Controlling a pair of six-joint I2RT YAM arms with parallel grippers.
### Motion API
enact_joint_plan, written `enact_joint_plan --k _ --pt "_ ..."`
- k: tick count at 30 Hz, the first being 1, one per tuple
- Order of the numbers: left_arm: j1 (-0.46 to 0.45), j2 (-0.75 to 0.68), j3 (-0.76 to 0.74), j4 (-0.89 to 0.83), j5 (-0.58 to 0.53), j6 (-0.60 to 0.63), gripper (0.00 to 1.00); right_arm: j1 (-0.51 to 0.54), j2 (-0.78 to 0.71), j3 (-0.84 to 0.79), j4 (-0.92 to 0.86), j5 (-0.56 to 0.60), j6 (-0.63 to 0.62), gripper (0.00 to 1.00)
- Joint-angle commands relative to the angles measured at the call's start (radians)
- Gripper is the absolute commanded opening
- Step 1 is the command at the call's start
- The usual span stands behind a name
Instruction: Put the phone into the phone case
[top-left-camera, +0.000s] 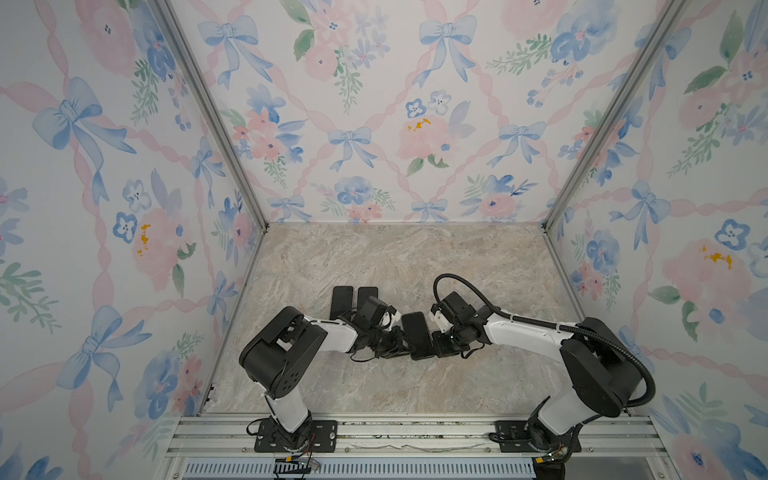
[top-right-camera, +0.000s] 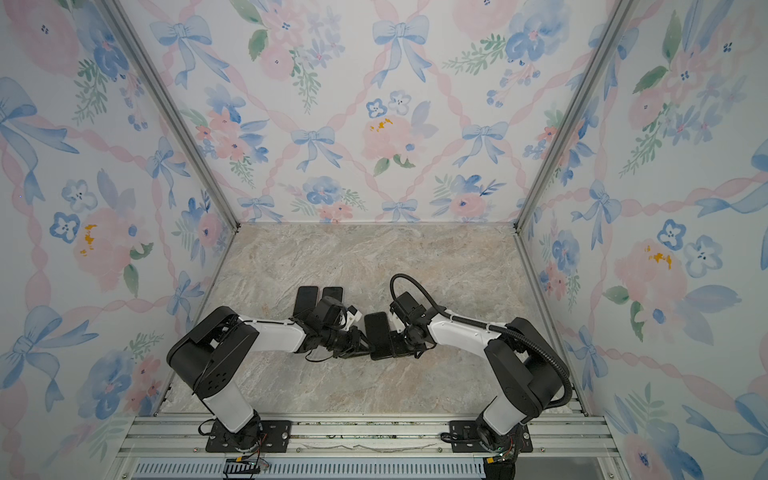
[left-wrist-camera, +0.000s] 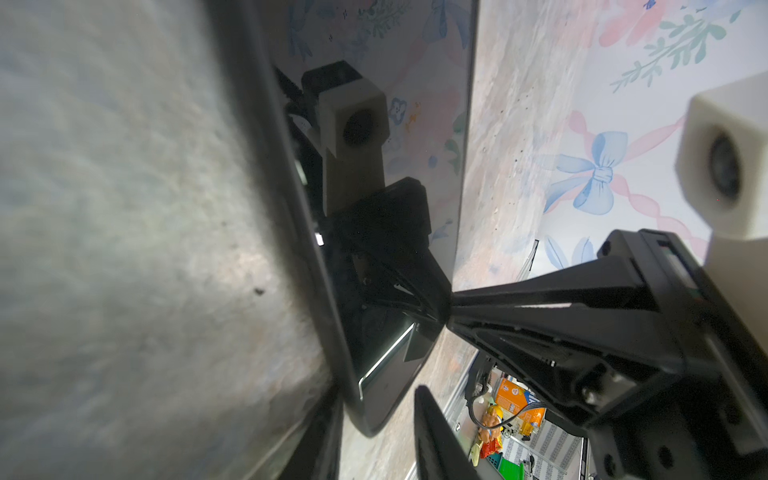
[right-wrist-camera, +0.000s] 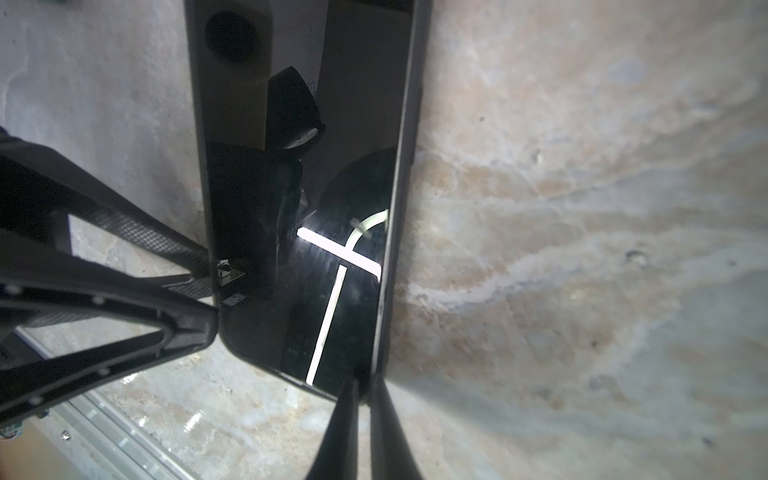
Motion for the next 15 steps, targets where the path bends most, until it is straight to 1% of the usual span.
enact_joint_plan --k 1,4,6,8,15 --pt "0.007 -0.019 -0.031 -0.102 -0.049 0.026 0.32 0.024 -0.040 0.010 -0.038 0.073 -0.025 0.18" --pt "0.023 -0.054 -0.045 -0.144 -0.065 0.040 0.32 0.011 -0.065 0.008 -0.037 0.075 -0.018 0.25" --pt "0.026 -0.076 -0.057 -0.144 -0.061 0.039 0.35 -0.001 -0.060 0.006 -0.027 0.068 -0.017 0.29" --pt "0.025 -0.089 -0.061 -0.144 -0.055 0.037 0.38 -0.013 -0.049 0.002 -0.012 0.047 -0.014 0.32" --pt "0.016 -0.093 -0.057 -0.127 -0.031 0.024 0.43 -0.037 0.000 -0.013 0.040 -0.011 -0.006 0.40"
